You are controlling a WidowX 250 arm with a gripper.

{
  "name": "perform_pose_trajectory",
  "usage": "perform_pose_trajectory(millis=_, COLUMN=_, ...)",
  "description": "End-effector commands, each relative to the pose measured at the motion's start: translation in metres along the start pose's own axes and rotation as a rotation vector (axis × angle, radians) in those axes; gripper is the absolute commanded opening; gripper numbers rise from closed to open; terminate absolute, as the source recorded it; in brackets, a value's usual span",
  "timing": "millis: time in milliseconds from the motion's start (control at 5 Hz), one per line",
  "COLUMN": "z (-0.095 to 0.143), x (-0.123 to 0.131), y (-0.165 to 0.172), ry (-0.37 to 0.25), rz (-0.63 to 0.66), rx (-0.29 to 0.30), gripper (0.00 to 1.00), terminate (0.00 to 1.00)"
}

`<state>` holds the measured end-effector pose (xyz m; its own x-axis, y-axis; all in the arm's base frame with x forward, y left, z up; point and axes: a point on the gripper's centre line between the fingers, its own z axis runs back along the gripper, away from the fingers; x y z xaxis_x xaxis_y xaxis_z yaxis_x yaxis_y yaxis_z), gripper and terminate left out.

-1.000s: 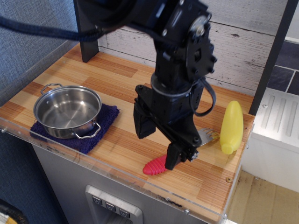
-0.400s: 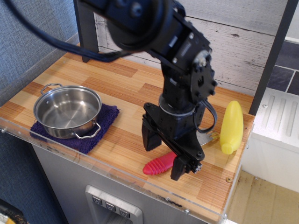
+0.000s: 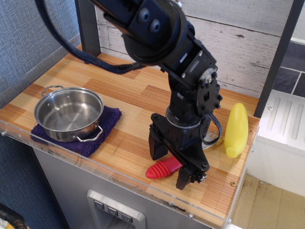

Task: Pick up the red fork and place it behind the pot

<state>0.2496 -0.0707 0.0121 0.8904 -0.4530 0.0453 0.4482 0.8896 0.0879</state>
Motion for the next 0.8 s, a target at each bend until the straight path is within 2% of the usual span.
perform_pose_trajectory(millis=0, z=-0.0102, x=-0.0036, y=0.0056, ry=-0.031, rz=0.007, rx=-0.019, gripper=1.0, terminate=0.0)
perform_pose_trajectory(millis=200, z=-0.0111, x=-0.0063, y=0.0075, ry=-0.033, rz=0.024, rx=-0.025, gripper=0.0, terminate=0.0)
perform_pose_trajectory(millis=600, z=-0.0037, x=-0.0071, y=0.0074, ry=-0.044, rz=0.038, rx=-0.032, gripper=0.0, terminate=0.0)
